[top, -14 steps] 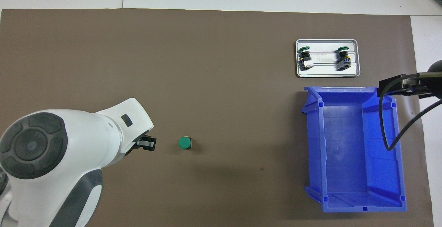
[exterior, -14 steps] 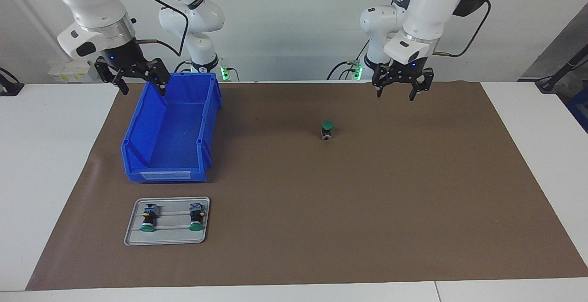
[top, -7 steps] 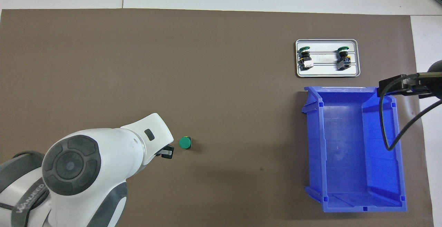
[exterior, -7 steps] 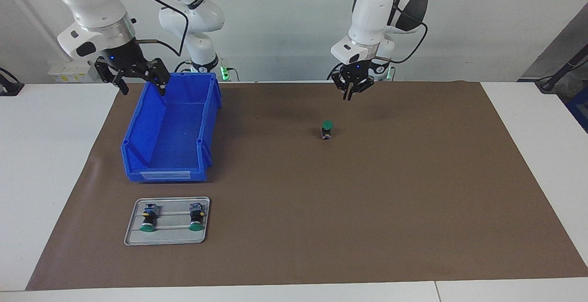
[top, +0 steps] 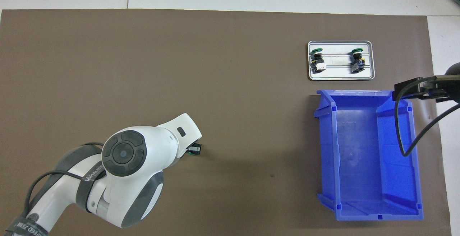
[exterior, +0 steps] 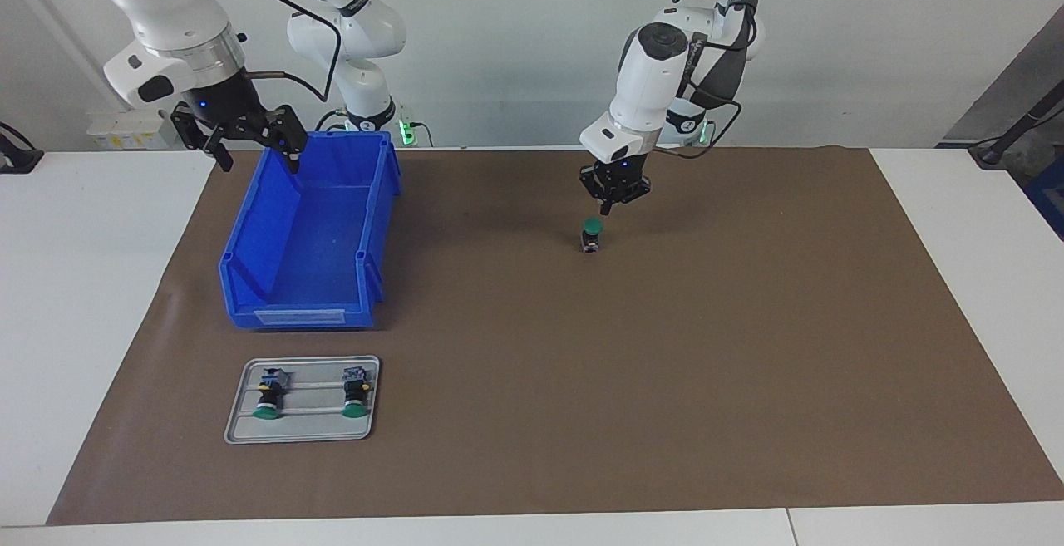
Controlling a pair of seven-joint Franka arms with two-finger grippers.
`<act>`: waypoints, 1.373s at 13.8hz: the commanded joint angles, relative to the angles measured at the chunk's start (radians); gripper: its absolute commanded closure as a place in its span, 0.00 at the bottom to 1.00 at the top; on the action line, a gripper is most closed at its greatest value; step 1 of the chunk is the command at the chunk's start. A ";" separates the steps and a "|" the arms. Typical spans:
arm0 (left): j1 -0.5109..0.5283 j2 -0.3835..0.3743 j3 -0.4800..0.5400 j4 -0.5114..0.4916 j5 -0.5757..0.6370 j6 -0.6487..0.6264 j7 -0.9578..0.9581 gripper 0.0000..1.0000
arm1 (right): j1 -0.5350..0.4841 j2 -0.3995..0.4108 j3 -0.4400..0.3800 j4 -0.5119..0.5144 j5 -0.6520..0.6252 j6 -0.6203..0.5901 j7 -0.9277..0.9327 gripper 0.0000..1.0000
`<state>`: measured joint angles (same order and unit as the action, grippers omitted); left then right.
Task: Place and press button with both arms
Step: 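Lower the left gripper onto the green button and hold it pressed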
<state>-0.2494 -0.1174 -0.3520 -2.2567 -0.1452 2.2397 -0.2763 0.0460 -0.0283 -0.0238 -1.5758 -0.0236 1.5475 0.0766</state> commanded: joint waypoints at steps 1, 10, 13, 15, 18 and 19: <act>-0.036 0.004 0.015 -0.029 -0.007 0.038 -0.024 0.95 | 0.005 -0.018 -0.008 -0.020 0.020 -0.004 0.011 0.00; -0.047 0.007 0.015 -0.106 -0.007 0.135 -0.020 0.94 | 0.005 -0.018 -0.008 -0.020 0.020 -0.003 0.011 0.00; -0.047 0.008 0.016 -0.107 -0.007 0.155 -0.014 0.92 | 0.005 -0.018 -0.008 -0.020 0.020 -0.004 0.011 0.00; -0.045 0.018 0.016 -0.107 -0.007 0.169 -0.011 0.92 | 0.005 -0.018 -0.008 -0.020 0.020 -0.003 0.011 0.00; -0.047 0.022 0.016 -0.113 -0.007 0.178 -0.007 0.92 | 0.005 -0.018 -0.008 -0.020 0.020 -0.003 0.011 0.00; -0.048 0.022 0.016 -0.118 -0.007 0.181 -0.009 0.91 | 0.005 -0.018 -0.008 -0.020 0.020 -0.004 0.011 0.00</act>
<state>-0.2796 -0.0910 -0.3489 -2.3477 -0.1452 2.3851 -0.2872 0.0460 -0.0283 -0.0237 -1.5758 -0.0236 1.5475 0.0766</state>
